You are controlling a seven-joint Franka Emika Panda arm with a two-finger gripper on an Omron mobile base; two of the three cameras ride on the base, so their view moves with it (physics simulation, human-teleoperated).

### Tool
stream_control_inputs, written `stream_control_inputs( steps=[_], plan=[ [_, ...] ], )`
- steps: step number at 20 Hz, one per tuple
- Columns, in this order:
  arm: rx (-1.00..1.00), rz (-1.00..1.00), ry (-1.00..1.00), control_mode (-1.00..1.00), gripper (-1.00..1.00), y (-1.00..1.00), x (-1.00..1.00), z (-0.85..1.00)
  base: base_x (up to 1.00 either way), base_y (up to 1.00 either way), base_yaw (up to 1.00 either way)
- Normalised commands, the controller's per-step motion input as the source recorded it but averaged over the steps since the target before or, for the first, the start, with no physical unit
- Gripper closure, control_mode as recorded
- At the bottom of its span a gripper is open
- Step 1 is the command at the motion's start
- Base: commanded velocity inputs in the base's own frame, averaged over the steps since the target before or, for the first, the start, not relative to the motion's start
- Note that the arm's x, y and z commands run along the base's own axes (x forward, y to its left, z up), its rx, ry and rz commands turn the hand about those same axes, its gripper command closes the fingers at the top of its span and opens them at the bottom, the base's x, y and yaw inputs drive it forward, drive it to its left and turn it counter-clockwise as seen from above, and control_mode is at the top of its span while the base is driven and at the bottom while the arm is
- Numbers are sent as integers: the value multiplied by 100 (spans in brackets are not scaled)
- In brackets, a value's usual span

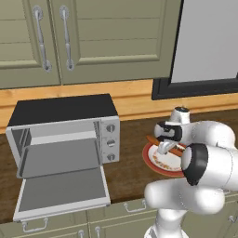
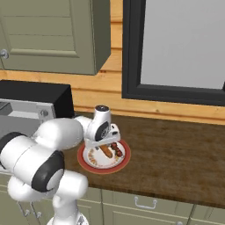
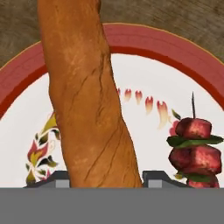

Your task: Pick up the kebab skewer and baguette bread, and place them inside the toaster oven. Close the toaster oven door and start by setting the timer.

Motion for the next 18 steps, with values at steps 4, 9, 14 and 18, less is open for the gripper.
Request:
stream_control_inputs(
  steps=[4, 9, 14, 18],
  plan=[
    [-3, 0, -5, -100, 100, 6, -39, 85, 0, 0, 0],
    [-9, 3, -12, -100, 100, 15, -84, 77, 0, 0, 0],
    [-8, 14, -11, -100, 100, 12, -93, 80, 0, 0, 0],
    [-5, 20, -11, -100, 100, 25, -76, 72, 0, 0, 0]
  ],
)
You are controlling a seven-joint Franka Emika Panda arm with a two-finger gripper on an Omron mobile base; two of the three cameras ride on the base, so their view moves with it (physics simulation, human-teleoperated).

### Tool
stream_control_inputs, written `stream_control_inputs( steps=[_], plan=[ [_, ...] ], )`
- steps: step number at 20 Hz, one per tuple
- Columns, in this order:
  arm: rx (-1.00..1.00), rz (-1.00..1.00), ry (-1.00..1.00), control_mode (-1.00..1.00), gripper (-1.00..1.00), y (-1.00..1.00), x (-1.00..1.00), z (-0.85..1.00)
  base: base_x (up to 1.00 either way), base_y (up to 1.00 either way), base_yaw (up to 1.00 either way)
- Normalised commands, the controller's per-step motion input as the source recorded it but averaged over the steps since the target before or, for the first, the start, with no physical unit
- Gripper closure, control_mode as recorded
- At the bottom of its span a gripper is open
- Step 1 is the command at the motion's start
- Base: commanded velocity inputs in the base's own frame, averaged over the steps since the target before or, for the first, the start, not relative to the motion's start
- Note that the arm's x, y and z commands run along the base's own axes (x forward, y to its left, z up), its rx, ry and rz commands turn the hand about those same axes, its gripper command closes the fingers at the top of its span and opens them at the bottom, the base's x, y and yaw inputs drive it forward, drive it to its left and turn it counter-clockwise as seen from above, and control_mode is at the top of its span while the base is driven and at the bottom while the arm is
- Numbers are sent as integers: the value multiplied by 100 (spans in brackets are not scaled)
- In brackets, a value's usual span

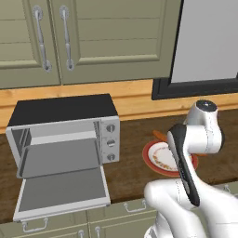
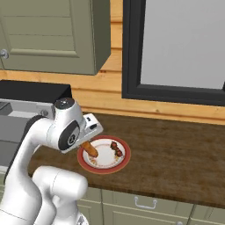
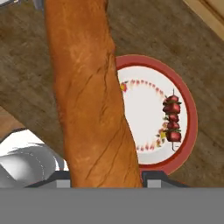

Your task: Pick up the kebab skewer and baguette bread, and place them inside the toaster oven. Close the toaster oven door and start by setting the timer.

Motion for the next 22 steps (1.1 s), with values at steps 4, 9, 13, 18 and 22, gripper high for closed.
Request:
stream_control_inputs(
  steps=[4, 9, 13, 18, 22],
  plan=[
    [0, 17, -10, -100, 100, 24, -39, 86, 0, 0, 0],
    [0, 9, -6, -100, 100, 25, -38, 89, 0, 0, 0],
    [-4, 4, -8, -100, 100, 39, -56, 69, 0, 0, 0],
    [-7, 0, -13, -100, 100, 62, -40, 53, 0, 0, 0],
    [-7, 1, -13, -100, 100, 64, -26, 48, 0, 0, 0]
  ],
)
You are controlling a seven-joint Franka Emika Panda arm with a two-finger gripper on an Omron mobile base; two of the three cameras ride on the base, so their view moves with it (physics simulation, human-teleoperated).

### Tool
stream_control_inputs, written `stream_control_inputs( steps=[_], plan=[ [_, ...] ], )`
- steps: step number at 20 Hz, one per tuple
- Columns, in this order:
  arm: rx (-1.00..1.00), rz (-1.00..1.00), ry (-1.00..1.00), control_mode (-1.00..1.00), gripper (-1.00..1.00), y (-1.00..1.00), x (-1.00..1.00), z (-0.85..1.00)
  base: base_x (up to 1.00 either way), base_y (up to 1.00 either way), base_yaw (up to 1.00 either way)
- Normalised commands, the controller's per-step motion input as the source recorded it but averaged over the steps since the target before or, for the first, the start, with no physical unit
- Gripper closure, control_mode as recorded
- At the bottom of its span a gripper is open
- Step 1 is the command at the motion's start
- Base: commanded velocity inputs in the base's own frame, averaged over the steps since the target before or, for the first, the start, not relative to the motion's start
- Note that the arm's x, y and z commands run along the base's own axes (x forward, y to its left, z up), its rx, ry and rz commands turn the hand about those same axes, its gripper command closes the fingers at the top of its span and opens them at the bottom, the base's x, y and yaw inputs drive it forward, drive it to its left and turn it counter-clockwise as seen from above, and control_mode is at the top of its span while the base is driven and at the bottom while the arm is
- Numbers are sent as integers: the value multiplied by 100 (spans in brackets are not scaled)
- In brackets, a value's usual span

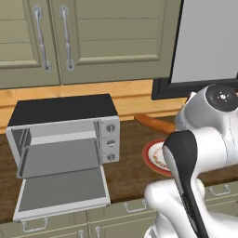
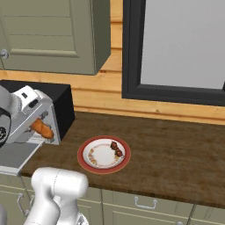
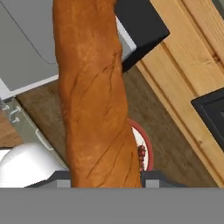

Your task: Pick up the kebab skewer and baguette bread, and place them inside the toaster oven. Close the toaster oven door and start by setting the timer.

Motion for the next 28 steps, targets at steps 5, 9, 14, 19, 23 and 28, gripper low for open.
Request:
stream_control_inputs(
  steps=[5, 9, 14, 19, 23, 28],
  plan=[
    [-8, 8, -8, -100, 100, 81, -6, 17, 0, 0, 0],
    [-7, 24, 0, -100, 100, 100, 28, 0, 0, 0, 0],
    [-7, 23, 0, -100, 100, 100, 40, -1, 0, 0, 0],
    [-15, 13, 0, -100, 100, 100, 41, -33, 0, 0, 0],
    [-6, 1, 4, -100, 100, 96, 63, -38, 0, 0, 0],
    [0, 0, 6, -100, 100, 74, 67, -37, 0, 0, 0]
  ],
)
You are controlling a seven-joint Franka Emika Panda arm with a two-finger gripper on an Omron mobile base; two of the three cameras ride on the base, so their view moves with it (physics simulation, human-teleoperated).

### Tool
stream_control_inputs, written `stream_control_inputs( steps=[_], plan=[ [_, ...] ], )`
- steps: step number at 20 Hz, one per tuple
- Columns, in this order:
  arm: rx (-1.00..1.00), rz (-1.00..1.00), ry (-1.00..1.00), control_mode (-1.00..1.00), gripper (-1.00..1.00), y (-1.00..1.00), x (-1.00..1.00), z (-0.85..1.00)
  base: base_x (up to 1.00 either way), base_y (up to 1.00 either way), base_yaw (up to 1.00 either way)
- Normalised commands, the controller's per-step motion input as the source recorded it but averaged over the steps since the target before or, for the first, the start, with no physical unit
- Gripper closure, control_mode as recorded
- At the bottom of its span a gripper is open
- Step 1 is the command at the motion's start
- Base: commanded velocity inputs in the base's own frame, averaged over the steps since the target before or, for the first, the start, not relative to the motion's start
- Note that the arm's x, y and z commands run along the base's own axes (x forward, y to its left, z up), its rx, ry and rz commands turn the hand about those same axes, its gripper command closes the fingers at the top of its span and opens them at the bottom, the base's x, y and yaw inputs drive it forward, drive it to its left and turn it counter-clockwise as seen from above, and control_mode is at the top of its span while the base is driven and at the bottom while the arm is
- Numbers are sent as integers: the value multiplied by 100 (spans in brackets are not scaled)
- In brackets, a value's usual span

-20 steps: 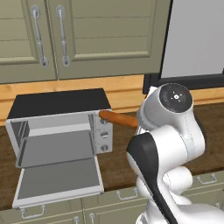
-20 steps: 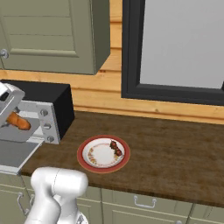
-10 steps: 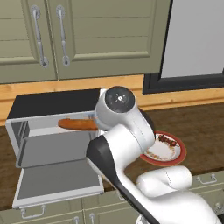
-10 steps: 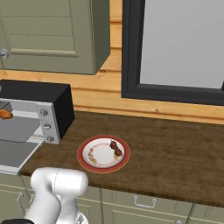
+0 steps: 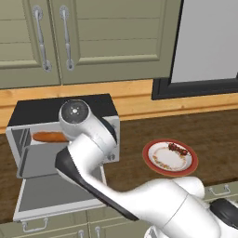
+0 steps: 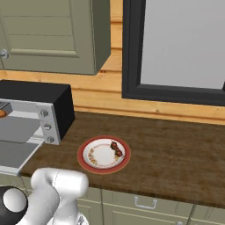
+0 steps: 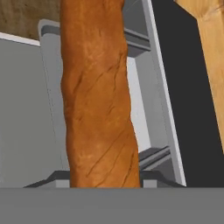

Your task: Pick up the kebab skewer and baguette bread, and place them inside the toaster oven. Close the toaster oven door and start by setting the timer.

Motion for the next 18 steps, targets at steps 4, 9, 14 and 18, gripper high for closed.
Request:
stream_control_inputs(
  steps=[4, 9, 14, 18],
  plan=[
    [0, 0, 10, -100, 100, 55, 52, -28, 0, 0, 0],
    [0, 0, 6, -100, 100, 42, 41, -35, 0, 0, 0],
    [0, 0, 1, -100, 100, 27, 41, -36, 0, 0, 0],
    [0, -5, -3, -100, 100, -11, 2, -34, 0, 0, 0]
  ],
)
